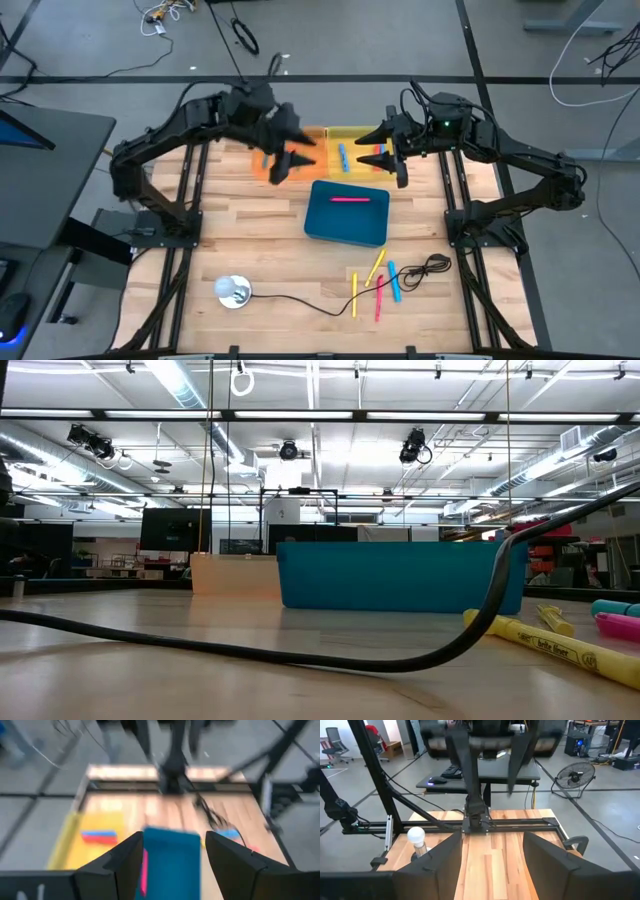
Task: Pick & Place Markers
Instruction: Put the blue marker into the yellow transparent bin
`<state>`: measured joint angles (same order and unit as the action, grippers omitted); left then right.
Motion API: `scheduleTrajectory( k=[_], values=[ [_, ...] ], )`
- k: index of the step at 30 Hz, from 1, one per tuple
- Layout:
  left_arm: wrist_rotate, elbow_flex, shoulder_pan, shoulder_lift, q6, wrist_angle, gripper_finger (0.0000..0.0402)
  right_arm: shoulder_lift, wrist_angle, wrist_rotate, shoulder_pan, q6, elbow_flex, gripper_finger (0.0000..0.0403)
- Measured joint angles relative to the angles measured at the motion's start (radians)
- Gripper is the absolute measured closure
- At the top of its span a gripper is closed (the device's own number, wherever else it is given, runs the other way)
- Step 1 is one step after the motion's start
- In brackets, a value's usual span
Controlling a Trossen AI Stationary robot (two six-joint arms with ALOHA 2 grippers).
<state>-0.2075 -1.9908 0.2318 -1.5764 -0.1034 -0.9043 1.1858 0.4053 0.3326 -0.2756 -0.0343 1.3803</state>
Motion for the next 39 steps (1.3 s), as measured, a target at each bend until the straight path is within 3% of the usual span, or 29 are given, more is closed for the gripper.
scheduleTrajectory(
  k=[3, 7, 14, 20, 28, 32, 34, 39],
  values=[
    [-0.041, 0.185, 0.0, 0.108, 0.005, 0.025, 0.018, 0.003, -0.008, -0.001, 0.0, 0.009, 0.0, 0.0193],
    [-0.039, 0.52, 0.008, 0.356, 0.053, 0.279, 0.0179, 0.006, -0.029, -0.002, 0.0, 0.056, -0.001, 0.0193],
    [0.051, 0.932, 0.008, 0.756, 0.106, 0.572, 0.0179, 0.006, -0.067, -0.01, 0.002, 0.055, -0.001, 0.0193],
    [0.088, 1.175, 0.009, 1.075, 0.144, 0.58, 0.0179, 0.006, -0.08, -0.01, 0.002, -0.004, -0.001, 0.0193],
    [0.214, 1.53, 0.009, 1.561, 0.198, 0.595, 0.0179, 0.006, -0.07, -0.01, 0.002, 0.151, -0.001, 0.0193],
    [0.234, 1.594, 0.005, 1.555, 0.222, 0.594, 0.0179, 0.006, -0.067, -0.01, 0.003, 0.218, -0.001, 0.0193],
    [0.188, 1.625, 0.005, 1.519, 0.216, 0.72, 0.0179, 0.006, -0.065, -0.01, 0.007, 0.237, -0.001, 0.0193],
    [0.154, 1.739, 0.004, 1.573, 0.2, 0.93, 0.0179, 0.006, -0.066, -0.01, 0.018, 0.267, -0.001, 0.0193]
  ],
)
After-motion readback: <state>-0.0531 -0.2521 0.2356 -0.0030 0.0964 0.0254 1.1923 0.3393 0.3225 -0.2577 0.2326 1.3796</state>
